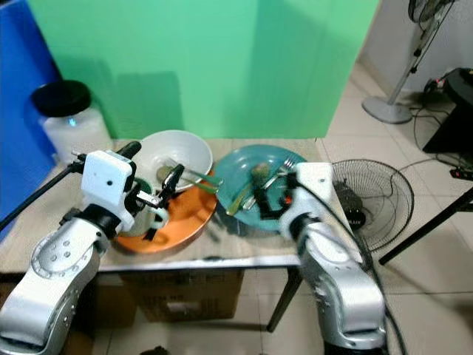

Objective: Setting the table

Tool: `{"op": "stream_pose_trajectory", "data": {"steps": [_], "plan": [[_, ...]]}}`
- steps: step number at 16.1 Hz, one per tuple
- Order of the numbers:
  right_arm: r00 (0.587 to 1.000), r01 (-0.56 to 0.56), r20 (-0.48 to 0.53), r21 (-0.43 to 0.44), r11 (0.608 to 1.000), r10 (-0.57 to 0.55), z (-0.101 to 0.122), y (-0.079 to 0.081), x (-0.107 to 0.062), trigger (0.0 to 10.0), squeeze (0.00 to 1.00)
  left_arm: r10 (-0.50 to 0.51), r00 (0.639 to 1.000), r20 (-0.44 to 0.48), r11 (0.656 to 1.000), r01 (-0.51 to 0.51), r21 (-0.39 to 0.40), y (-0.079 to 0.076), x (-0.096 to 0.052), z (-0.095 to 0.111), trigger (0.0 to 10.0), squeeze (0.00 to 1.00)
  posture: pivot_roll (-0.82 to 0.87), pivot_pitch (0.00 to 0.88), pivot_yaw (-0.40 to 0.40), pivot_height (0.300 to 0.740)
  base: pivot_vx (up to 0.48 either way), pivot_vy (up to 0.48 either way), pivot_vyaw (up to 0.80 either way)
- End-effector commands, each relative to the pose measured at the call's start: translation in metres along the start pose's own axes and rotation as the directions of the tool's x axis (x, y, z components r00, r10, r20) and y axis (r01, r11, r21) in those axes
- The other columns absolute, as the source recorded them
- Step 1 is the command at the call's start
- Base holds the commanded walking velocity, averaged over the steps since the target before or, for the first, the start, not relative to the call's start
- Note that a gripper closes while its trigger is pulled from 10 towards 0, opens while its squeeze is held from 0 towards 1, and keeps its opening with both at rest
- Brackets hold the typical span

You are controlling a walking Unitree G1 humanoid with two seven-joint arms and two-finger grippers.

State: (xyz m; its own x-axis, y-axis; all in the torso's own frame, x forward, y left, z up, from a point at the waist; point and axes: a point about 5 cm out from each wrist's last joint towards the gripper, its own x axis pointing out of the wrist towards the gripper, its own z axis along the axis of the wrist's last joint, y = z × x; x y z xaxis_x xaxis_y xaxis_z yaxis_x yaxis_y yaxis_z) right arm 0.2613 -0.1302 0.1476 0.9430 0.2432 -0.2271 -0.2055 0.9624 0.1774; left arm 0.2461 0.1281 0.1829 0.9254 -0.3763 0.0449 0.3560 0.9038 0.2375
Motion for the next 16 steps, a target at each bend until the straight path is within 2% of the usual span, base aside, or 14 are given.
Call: {"op": "stream_pose_trajectory", "data": {"steps": [1, 2, 3, 4, 6, 7, 8, 9, 12, 14, 16], "plan": [[0.999, 0.024, -0.038, 0.009, 1.000, -0.024, 0.001, -0.002, 0.004, 10.0, 0.00, -0.034, 0.999, 0.013, 0.999, 0.033, 0.015, -0.003, 0.002, 0.005, 10.0, 0.00, 0.14, 0.000, -0.001, 0.740, 0.000, 0.000, 0.00], [0.994, 0.071, -0.083, 0.032, 0.997, -0.069, -0.001, -0.006, 0.011, 10.0, 0.00, -0.068, 0.998, 0.006, 0.997, 0.068, 0.022, -0.005, 0.003, 0.005, 10.0, 0.00, 0.13, 0.000, 0.004, 0.740, 0.000, 0.000, 0.00], [0.987, 0.117, -0.119, 0.066, 0.991, -0.109, -0.002, -0.011, 0.019, 10.0, 0.06, -0.106, 0.994, -0.002, 0.994, 0.106, 0.026, -0.007, 0.004, 0.005, 10.0, 0.00, 0.13, 0.000, 0.012, 0.740, 0.000, 0.000, 0.00], [0.976, 0.155, -0.168, 0.107, 0.982, -0.136, -0.003, -0.015, 0.029, 10.0, 1.00, -0.167, 0.986, -0.012, 0.985, 0.167, 0.038, -0.010, 0.006, 0.005, 10.0, 0.00, 0.12, 0.000, 0.016, 0.740, 0.000, 0.000, 0.00], [0.975, 0.131, -0.196, 0.142, 0.981, -0.102, 0.006, -0.010, 0.047, 10.0, 1.00, -0.261, 0.965, -0.016, 0.964, 0.262, 0.044, -0.014, 0.008, 0.008, 10.0, 0.00, 0.11, 0.000, 0.014, 0.740, 0.000, 0.000, 0.00], [0.961, 0.140, -0.253, 0.114, 0.984, -0.107, 0.009, -0.009, 0.055, 10.0, 1.00, -0.310, 0.950, -0.022, 0.950, 0.311, 0.040, -0.016, 0.008, 0.009, 10.0, 0.00, 0.11, 0.000, 0.009, 0.740, 0.000, 0.000, 0.00], [0.960, 0.132, -0.261, 0.117, 0.984, -0.098, 0.010, -0.008, 0.058, 10.0, 0.91, -0.327, 0.945, -0.026, 0.944, 0.328, 0.039, -0.017, 0.008, 0.010, 10.0, 0.00, 0.11, 0.000, 0.008, 0.740, 0.000, 0.000, 0.00], [0.951, 0.130, -0.295, 0.116, 0.985, -0.091, 0.012, -0.007, 0.066, 10.0, 0.00, -0.377, 0.925, -0.036, 0.925, 0.379, 0.033, -0.020, 0.007, 0.011, 10.0, 0.00, 0.11, 0.000, 0.005, 0.740, 0.000, 0.000, 0.00], [0.941, 0.094, -0.334, 0.122, 0.988, -0.048, 0.018, 0.001, 0.087, 10.0, 0.00, -0.449, 0.892, -0.058, 0.892, 0.451, 0.023, -0.027, 0.001, 0.010, 10.0, 0.00, 0.10, 0.000, -0.001, 0.740, 0.000, 0.000, 0.00], [0.936, 0.080, -0.351, 0.112, 0.990, -0.036, 0.021, 0.009, 0.097, 10.0, 0.00, -0.452, 0.890, -0.064, 0.891, 0.454, 0.020, -0.029, 0.001, 0.009, 10.0, 0.00, 0.10, 0.000, -0.004, 0.740, 0.000, 0.000, 0.00], [0.928, 0.119, -0.362, 0.067, 0.991, -0.087, 0.022, 0.012, 0.110, 10.0, 0.00, -0.455, 0.888, -0.073, 0.889, 0.457, 0.016, -0.030, 0.000, 0.009, 10.0, 0.00, 0.11, 0.000, -0.015, 0.740, 0.000, 0.000, 0.00]]}}
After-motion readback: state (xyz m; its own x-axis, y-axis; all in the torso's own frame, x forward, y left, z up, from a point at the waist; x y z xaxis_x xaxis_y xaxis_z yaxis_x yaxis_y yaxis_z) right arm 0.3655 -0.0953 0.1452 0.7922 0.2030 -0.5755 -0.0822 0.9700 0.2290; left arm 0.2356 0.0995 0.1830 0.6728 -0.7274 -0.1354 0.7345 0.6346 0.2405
